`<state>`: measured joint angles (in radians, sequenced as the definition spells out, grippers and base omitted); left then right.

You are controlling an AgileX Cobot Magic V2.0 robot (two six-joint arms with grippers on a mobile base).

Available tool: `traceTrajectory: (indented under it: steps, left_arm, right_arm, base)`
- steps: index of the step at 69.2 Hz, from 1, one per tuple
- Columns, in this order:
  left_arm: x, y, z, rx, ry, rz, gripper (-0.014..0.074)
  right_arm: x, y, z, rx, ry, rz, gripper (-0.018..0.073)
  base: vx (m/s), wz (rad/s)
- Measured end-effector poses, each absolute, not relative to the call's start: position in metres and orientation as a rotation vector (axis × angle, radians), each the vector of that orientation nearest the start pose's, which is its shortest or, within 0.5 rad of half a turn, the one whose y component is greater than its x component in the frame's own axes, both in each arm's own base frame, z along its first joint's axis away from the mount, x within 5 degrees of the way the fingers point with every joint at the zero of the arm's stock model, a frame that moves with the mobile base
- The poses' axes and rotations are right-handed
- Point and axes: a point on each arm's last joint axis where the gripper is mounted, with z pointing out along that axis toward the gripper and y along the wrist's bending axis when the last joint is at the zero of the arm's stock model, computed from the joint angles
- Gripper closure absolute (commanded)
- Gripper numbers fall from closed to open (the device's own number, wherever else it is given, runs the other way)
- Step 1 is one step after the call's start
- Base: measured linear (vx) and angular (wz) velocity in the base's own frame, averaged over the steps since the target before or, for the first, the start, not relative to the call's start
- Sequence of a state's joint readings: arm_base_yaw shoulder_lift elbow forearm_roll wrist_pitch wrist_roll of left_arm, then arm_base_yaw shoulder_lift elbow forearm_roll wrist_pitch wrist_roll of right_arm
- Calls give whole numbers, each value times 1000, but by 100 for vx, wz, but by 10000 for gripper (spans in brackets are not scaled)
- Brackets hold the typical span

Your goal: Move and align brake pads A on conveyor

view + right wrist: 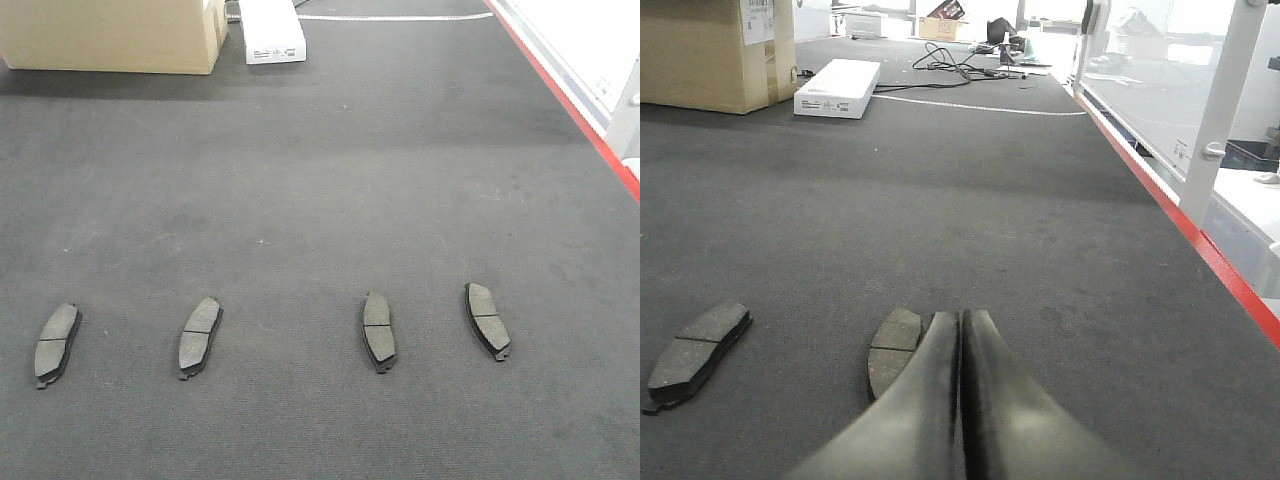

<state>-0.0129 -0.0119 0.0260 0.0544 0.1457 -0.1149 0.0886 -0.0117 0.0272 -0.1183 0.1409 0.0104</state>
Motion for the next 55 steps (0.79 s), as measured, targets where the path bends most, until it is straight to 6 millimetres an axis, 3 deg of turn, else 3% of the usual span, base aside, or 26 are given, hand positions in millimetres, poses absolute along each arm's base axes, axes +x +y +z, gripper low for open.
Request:
traceTrajectory:
  steps: [55]
  left_arm:
    - [56, 0, 192, -46, 1643, -50, 602]
  right_arm:
    - [56, 3, 192, -147, 1634, -27, 569]
  base:
    - [0, 0]
